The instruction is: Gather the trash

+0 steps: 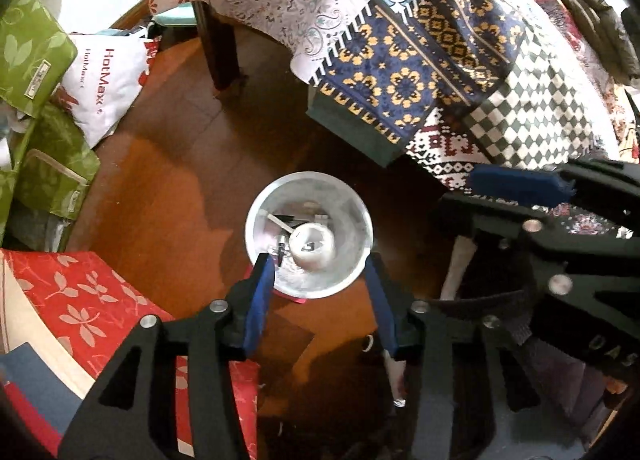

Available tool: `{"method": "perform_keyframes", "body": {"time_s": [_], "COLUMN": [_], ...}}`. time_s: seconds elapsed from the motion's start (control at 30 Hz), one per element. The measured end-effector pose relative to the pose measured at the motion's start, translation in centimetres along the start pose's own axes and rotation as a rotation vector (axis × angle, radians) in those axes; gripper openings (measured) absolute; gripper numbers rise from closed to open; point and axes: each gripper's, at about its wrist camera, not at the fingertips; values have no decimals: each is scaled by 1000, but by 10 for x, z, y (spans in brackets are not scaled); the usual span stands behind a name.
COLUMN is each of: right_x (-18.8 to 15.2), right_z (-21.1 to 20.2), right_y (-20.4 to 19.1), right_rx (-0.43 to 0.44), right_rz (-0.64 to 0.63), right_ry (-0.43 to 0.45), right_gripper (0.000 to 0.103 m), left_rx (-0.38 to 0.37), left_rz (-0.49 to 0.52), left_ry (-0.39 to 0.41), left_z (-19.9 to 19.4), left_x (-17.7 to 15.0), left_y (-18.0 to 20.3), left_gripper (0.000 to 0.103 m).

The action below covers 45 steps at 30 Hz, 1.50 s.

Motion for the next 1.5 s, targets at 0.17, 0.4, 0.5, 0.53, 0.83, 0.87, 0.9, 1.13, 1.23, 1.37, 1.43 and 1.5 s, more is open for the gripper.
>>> {"method": "perform_keyframes", "body": {"time_s": [0.17, 0.4, 0.5, 0.53, 0.83, 0.87, 0.9, 1.13, 1.23, 1.37, 1.43, 1.5], "right_x": [-7, -36, -56, -64, -145, -157, -165, -245, -269, -288, -296, -305], "right_z": [-11, -55, -85, -98, -212, -226, -235, -293, -299, -296, -294, -293], "right_y": [4, -6, -13, -16, -42, -46, -50, -81, -95, -107, -109, -114], "right_rx": [-14, -68, -97, -112, -249, -270, -285, -357, -385, -399, -424, -467], "right_rz": [2, -5, -8, -8, 37, 48, 58, 161, 203, 277, 307, 327], "right_ry": [24, 141, 222, 256, 592, 636, 669, 925, 985, 1004, 1015, 1022], "right_gripper": [33, 33, 33, 33, 33, 33, 33, 33, 33, 41, 52, 56], "left_rx": [6, 11, 4, 1, -36, -52, -68, -66, -98, -102, -92, -91], "left_rz": [-21, -18, -18, -16, 68, 82, 96, 170, 189, 215, 226, 237], "left_ry": [25, 172, 253, 279, 574, 612, 650, 877, 927, 968, 987, 985], "left_z": [-11, -75, -108, -119, -232, -245, -257, -313, -322, -326, -326, -323], "left_x": [-6, -26, -38, -42, -108, -118, -130, -207, -232, -257, -268, -274], "left_y": [-5, -2, 2, 3, 41, 46, 51, 80, 83, 87, 91, 93], "left_gripper": [46, 46, 46, 46, 46, 46, 46, 46, 46, 52, 58, 68]}}
Point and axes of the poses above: each gripper's, at about its wrist camera, not at the fingertips, and z roughly the way its jaws point, y to its right, x to its top, and after that the axes turned 6 degrees about -y, right-handed
